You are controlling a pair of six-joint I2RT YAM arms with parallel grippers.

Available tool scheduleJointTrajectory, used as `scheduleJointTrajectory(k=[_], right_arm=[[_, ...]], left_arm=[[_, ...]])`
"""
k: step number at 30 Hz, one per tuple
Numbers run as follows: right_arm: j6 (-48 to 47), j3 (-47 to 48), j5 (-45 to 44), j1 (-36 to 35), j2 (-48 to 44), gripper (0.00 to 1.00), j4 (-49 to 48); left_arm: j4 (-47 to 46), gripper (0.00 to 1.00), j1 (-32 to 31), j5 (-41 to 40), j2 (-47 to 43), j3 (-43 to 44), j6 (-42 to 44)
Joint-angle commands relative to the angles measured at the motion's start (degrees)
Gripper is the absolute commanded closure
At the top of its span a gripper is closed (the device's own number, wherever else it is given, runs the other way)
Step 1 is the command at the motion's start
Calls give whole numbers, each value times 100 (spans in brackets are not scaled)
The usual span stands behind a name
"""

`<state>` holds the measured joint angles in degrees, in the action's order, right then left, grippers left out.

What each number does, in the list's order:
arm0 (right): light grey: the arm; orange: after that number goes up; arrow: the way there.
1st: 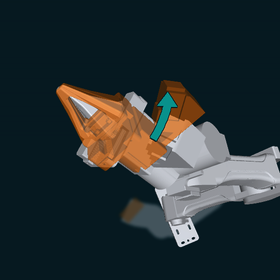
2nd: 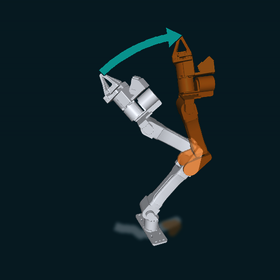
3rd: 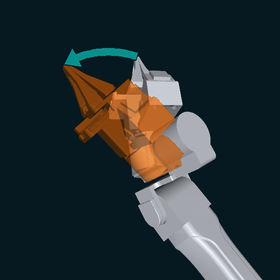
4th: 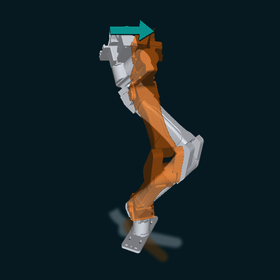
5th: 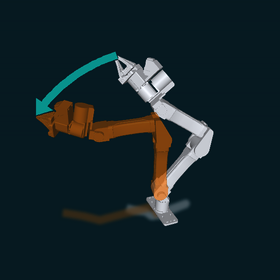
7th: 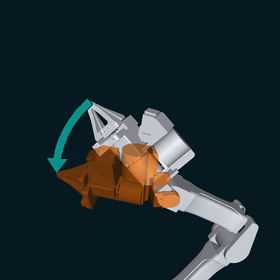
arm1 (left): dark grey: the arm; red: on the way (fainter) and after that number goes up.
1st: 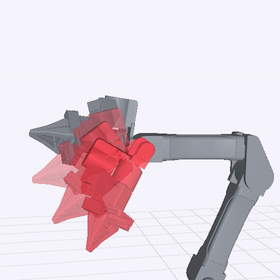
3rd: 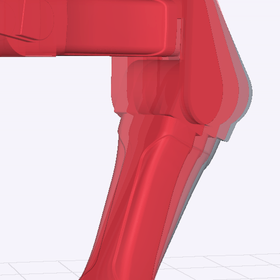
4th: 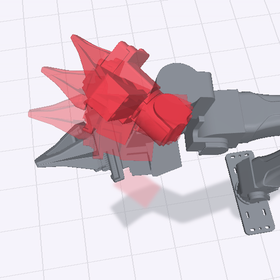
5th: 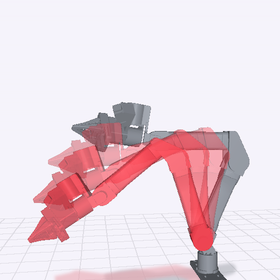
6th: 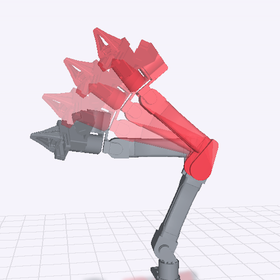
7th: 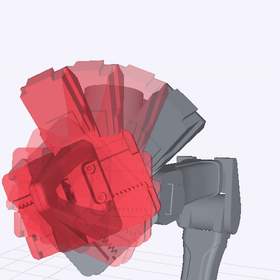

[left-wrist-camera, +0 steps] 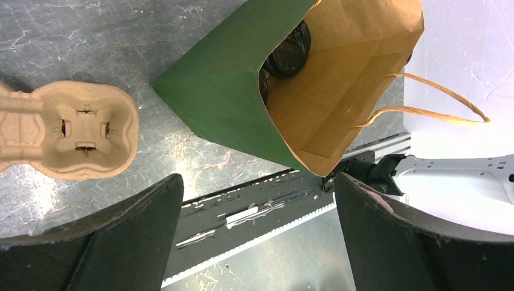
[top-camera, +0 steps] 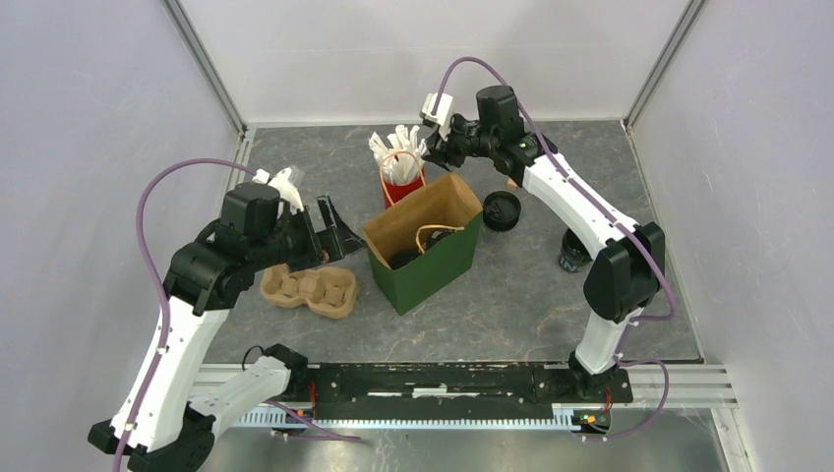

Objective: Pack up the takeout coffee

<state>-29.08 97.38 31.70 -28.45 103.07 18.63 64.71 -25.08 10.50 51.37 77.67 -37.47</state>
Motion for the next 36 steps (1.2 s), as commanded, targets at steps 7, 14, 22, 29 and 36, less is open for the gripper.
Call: scheduleJointTrajectory(k=[7, 14, 22, 29, 36], right_arm=[[-72, 268, 333, 48, 113, 60, 23], [-27, 294, 363, 46, 134, 69, 88], [-41, 438, 283, 58, 143, 80, 284], [165, 764, 161, 87, 93, 100, 396], [440, 1039, -92, 121, -177, 100, 727]], left_arm=[[29, 0, 44, -170, -13, 197, 218], [24, 0, 47, -174, -55, 175, 217], [35, 0, 44, -189, -80, 183, 227], [25, 0, 47, -201, -59, 205, 245], [27, 0, 45, -263, -65, 224, 333]])
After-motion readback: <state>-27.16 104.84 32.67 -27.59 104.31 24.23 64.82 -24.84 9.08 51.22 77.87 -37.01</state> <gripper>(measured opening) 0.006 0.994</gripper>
